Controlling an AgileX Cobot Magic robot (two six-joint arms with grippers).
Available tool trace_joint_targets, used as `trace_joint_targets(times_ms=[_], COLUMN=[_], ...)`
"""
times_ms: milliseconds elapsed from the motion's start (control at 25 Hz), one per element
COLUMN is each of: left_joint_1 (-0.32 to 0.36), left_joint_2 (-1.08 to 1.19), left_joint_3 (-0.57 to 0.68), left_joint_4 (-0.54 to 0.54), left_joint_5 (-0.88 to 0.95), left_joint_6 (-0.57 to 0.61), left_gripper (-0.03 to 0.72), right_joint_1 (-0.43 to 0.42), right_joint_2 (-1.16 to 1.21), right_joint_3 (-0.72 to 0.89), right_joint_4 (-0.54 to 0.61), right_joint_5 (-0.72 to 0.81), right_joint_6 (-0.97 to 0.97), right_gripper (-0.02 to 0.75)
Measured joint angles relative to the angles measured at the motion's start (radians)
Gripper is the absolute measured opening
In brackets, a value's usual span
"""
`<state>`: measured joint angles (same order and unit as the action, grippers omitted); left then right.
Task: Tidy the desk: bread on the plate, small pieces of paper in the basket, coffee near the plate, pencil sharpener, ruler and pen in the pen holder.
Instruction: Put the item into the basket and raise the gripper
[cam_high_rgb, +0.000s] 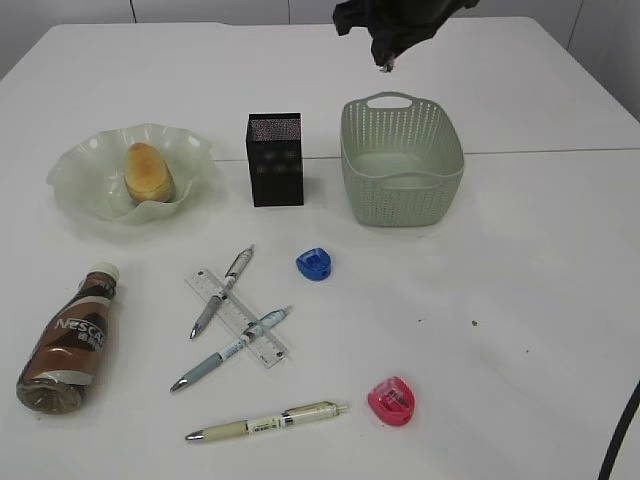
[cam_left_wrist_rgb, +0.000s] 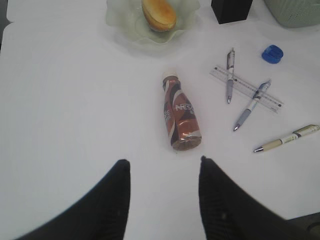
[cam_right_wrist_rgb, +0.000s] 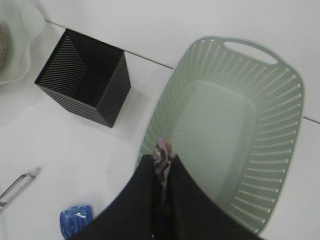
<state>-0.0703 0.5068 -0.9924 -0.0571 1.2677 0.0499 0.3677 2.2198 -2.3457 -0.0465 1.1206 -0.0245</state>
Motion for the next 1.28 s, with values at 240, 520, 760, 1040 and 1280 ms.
trace_joint_targets(times_ms=[240, 520, 760, 1040, 1280], left_joint_1=[0.0, 0.0, 0.0, 0.0, 0.0], left_joint_2=[0.0, 0.0, 0.0, 0.0, 0.0], left_joint_3=[0.0, 0.0, 0.0, 0.0, 0.0], left_joint_4=[0.0, -0.011, -0.044, -0.05, -0.052], left_joint_5=[0.0, 0.0, 0.0, 0.0, 0.0], left_joint_6=[0.0, 0.0, 0.0, 0.0, 0.0], left_gripper=[0.331, 0.331, 0.331, 0.331, 0.331], right_joint_1=[-0.041, -0.054, -0.056, -0.075, -0.079], right_joint_2=[0.06, 0.134, 0.18, 0.184, 0.184], right_joint_3=[-0.002, -0.002, -0.002, -0.002, -0.002], right_joint_4=[0.0, -0.012, -0.061, -0.061, -0.024], right_joint_5=[-0.03, -0.062, -0.077, -0.107, -0.118], right_joint_6=[0.0, 0.004, 0.004, 0.025, 0.031], right_gripper=[0.014, 0.015, 0.015, 0.018, 0.102])
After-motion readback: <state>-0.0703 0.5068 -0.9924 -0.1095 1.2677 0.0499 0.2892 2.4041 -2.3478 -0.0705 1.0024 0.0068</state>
